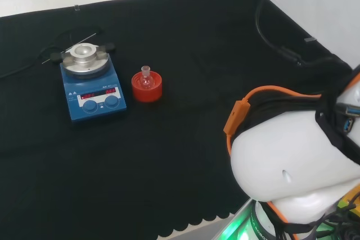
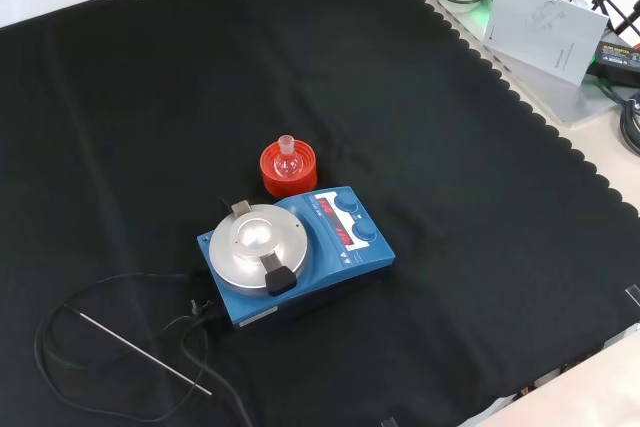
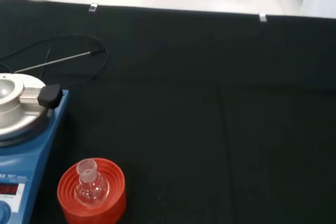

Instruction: Pick up the round-bottom flask.

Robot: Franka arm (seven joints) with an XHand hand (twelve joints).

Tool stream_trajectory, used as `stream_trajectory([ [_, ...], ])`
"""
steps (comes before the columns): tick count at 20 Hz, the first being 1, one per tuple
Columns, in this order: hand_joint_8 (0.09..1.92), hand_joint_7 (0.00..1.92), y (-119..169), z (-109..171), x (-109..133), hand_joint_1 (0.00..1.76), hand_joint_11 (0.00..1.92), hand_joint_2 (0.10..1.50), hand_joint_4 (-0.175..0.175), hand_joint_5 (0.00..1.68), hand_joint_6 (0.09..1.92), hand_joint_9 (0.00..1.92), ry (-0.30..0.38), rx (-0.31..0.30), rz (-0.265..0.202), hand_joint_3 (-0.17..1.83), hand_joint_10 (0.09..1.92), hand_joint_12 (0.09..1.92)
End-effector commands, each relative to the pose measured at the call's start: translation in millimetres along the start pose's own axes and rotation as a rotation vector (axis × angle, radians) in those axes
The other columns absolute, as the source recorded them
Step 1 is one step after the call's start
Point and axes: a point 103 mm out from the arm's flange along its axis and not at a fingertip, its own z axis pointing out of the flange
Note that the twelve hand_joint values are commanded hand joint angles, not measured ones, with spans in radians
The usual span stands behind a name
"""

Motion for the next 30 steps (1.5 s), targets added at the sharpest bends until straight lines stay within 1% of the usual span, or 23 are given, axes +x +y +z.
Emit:
stream_trajectory([
  [1, 0.95, 0.55, 27.4, 17.2, -18.0, 0.83, 0.38, 0.52, -0.145, 0.22, 0.78, 0.62, 0.026, 0.040, -0.053, 0.92, 0.93, 1.45],
  [6, 0.96, 0.56, 39.8, 33.4, -12.0, 0.83, 0.41, 0.51, -0.147, 0.23, 0.79, 0.64, 0.034, 0.076, -0.084, 0.92, 0.92, 1.44],
  [8, 0.96, 0.56, 44.7, 37.0, -10.7, 0.83, 0.42, 0.51, -0.148, 0.23, 0.80, 0.65, 0.040, 0.079, -0.084, 0.92, 0.92, 1.43],
  [13, 0.96, 0.56, 61.0, 40.7, -12.7, 0.84, 0.42, 0.51, -0.148, 0.22, 0.80, 0.64, 0.070, 0.072, -0.064, 0.92, 0.92, 1.43],
  [15, 0.96, 0.56, 67.9, 43.1, -12.2, 0.84, 0.42, 0.51, -0.148, 0.22, 0.80, 0.64, 0.060, 0.076, -0.067, 0.92, 0.92, 1.43],
  [18, 0.96, 0.55, 76.9, 49.4, -11.1, 0.84, 0.42, 0.51, -0.147, 0.22, 0.81, 0.63, 0.038, 0.100, -0.073, 0.92, 0.92, 1.43],
  [25, 0.96, 0.54, 89.4, 65.0, -7.7, 0.84, 0.42, 0.50, -0.147, 0.21, 0.81, 0.63, 0.021, 0.151, -0.061, 0.92, 0.92, 1.43],
  [30, 0.96, 0.53, 95.0, 73.6, 2.6, 0.85, 0.43, 0.50, -0.147, 0.21, 0.81, 0.64, 0.011, 0.166, -0.080, 0.92, 0.93, 1.44],
])
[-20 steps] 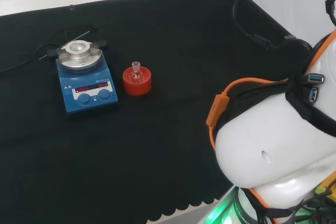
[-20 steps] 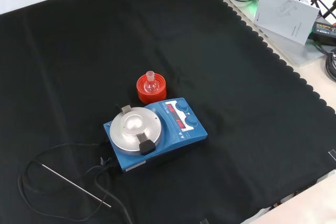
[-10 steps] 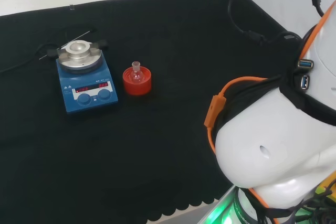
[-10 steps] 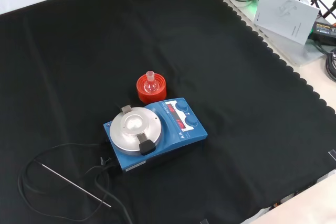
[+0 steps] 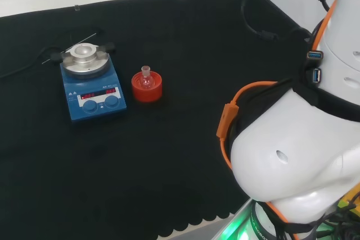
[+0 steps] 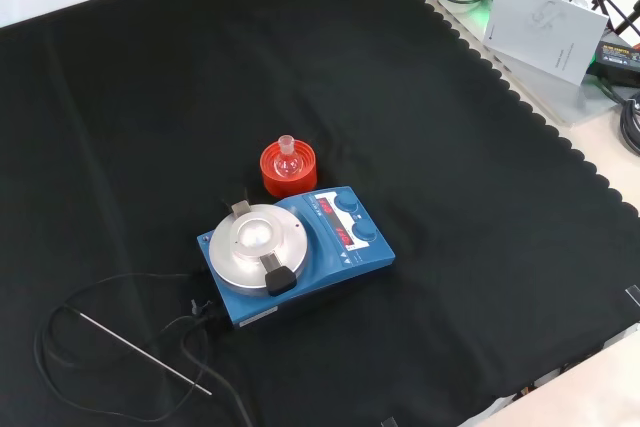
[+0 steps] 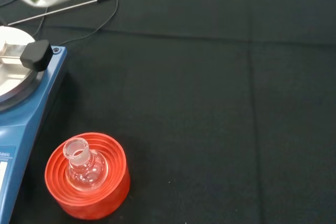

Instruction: Pick up the round-bottom flask.

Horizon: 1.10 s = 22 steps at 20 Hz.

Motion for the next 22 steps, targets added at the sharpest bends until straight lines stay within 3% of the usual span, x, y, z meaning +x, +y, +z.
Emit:
stream_trajectory([
  [1, 0.96, 0.52, 8.3, 7.7, 12.0, 0.85, 0.43, 0.50, -0.147, 0.21, 0.81, 0.64, -0.018, 0.018, -0.018, 0.92, 0.93, 1.43],
  [22, 1.00, 0.54, 22.9, 36.5, 54.7, 0.92, 0.57, 0.43, -0.167, 0.21, 0.83, 0.70, -0.032, 0.090, -0.119, 0.93, 0.91, 1.35],
])
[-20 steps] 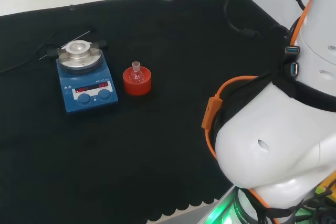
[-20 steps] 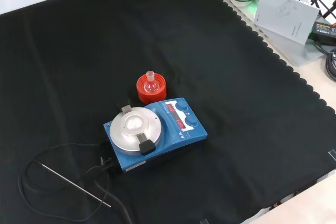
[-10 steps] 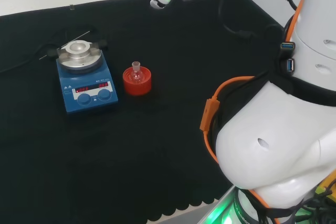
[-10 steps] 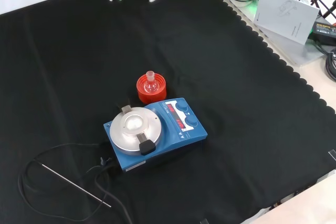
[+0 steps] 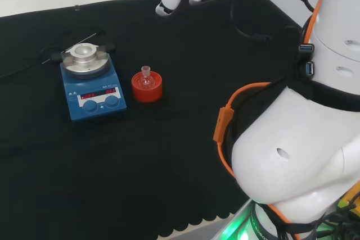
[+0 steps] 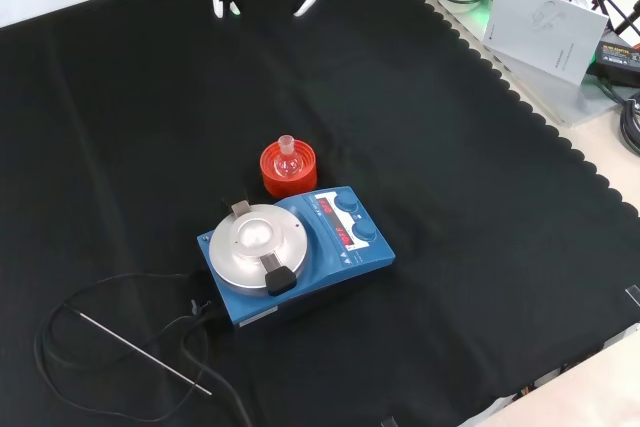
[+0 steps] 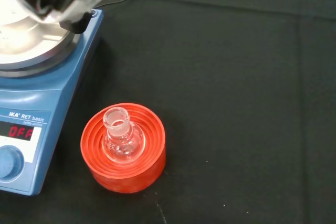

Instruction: Pick up the round-bottom flask.

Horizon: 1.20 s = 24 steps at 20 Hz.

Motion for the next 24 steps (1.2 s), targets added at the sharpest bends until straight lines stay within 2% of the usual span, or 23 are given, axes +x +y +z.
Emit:
stream_trajectory([
  [1, 1.00, 0.55, 8.5, 6.6, 16.6, 0.93, 0.57, 0.42, -0.167, 0.21, 0.83, 0.70, -0.011, 0.016, -0.044, 0.93, 0.91, 1.35],
  [13, 0.97, 0.62, 27.5, 28.1, 28.4, 0.97, 0.62, 0.38, -0.175, 0.25, 0.87, 0.75, -0.002, 0.080, -0.086, 0.95, 0.86, 1.31],
  [20, 0.96, 0.62, 35.2, 43.8, 34.0, 0.96, 0.53, 0.37, -0.175, 0.24, 0.89, 0.72, 0.016, 0.118, -0.106, 0.95, 0.87, 1.36],
  [24, 0.98, 0.58, 42.0, 54.7, 30.2, 0.95, 0.44, 0.37, -0.175, 0.22, 0.89, 0.64, 0.038, 0.113, -0.093, 0.95, 0.91, 1.40],
])
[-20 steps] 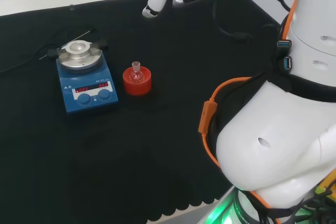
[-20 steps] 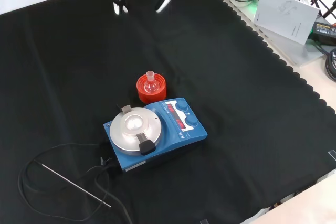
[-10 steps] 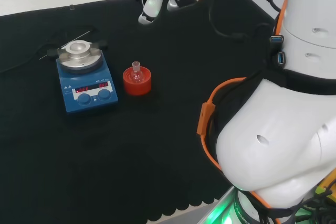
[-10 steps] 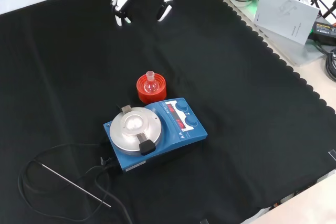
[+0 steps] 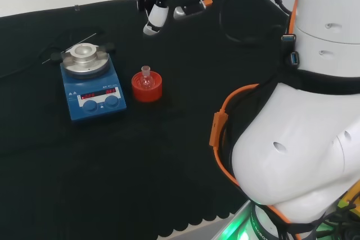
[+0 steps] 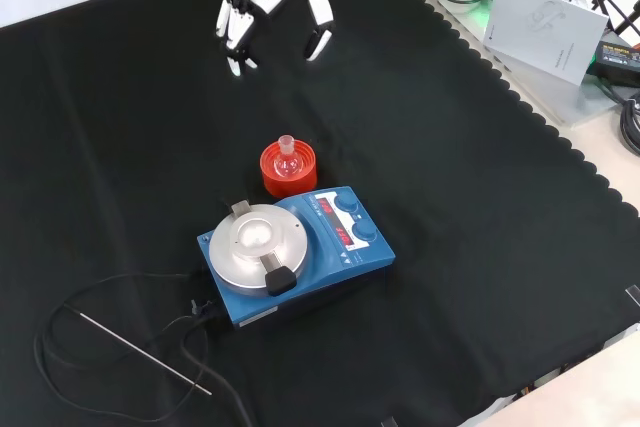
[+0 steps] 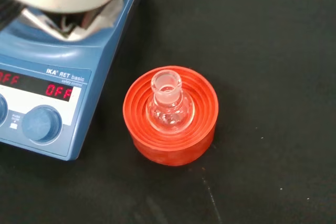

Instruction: Pick up the round-bottom flask.

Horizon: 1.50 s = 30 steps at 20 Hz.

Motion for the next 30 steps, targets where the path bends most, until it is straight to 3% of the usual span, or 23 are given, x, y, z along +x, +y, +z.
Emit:
stream_trajectory([
  [1, 0.98, 0.58, 9.3, 12.0, -5.0, 0.94, 0.43, 0.37, -0.175, 0.22, 0.89, 0.63, 0.017, 0.007, 0.010, 0.95, 0.92, 1.41],
  [7, 0.99, 0.56, 17.1, 15.2, -23.2, 0.94, 0.39, 0.37, -0.174, 0.21, 0.89, 0.61, 0.022, -0.018, 0.069, 0.95, 0.94, 1.43],
  [11, 1.00, 0.56, 23.9, 16.3, -27.7, 0.95, 0.39, 0.37, -0.172, 0.21, 0.89, 0.61, 0.007, -0.028, 0.083, 0.94, 0.95, 1.44],
  [23, 0.99, 0.58, 41.4, 18.6, -29.6, 0.98, 0.53, 0.36, -0.171, 0.20, 0.89, 0.70, 0.012, -0.025, 0.061, 0.95, 0.92, 1.39],
  [30, 0.99, 0.58, 54.2, 30.6, -22.5, 0.97, 0.53, 0.36, -0.170, 0.22, 0.89, 0.70, 0.000, 0.015, 0.031, 0.95, 0.91, 1.37],
])
